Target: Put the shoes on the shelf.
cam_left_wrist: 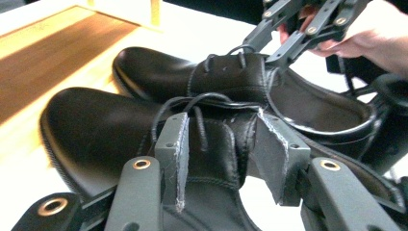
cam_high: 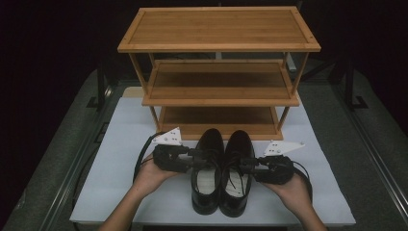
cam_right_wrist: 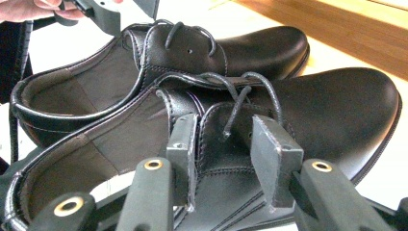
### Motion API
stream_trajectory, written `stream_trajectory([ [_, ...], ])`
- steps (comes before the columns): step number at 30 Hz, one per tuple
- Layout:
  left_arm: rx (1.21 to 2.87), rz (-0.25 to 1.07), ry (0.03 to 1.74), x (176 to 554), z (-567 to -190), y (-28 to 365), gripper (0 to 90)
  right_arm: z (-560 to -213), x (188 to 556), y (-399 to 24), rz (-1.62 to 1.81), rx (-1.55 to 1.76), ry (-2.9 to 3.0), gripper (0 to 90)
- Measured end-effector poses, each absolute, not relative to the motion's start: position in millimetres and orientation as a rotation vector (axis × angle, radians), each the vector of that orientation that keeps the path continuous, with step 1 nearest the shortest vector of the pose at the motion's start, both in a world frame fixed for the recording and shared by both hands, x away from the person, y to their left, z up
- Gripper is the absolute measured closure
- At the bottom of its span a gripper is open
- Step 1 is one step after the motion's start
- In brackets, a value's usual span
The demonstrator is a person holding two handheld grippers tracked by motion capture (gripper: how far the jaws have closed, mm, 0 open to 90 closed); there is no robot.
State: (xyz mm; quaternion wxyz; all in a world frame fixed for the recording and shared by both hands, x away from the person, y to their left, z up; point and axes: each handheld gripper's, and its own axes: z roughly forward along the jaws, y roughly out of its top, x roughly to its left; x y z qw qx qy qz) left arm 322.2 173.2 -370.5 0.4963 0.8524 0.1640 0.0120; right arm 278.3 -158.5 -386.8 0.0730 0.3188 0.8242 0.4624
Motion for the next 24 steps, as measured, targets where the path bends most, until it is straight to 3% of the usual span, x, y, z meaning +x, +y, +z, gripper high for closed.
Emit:
stream_trajectory([
  [17,2.037,0.010,0.408,324.6,-371.6,177.7,58.9,-386.8,277.8,-158.4,1.386,0.955,2.476,61.8],
  [24,2.113,0.048,0.396,322.4,-380.7,169.4,62.2,-387.1,277.7,-157.3,1.380,0.956,2.477,62.1],
])
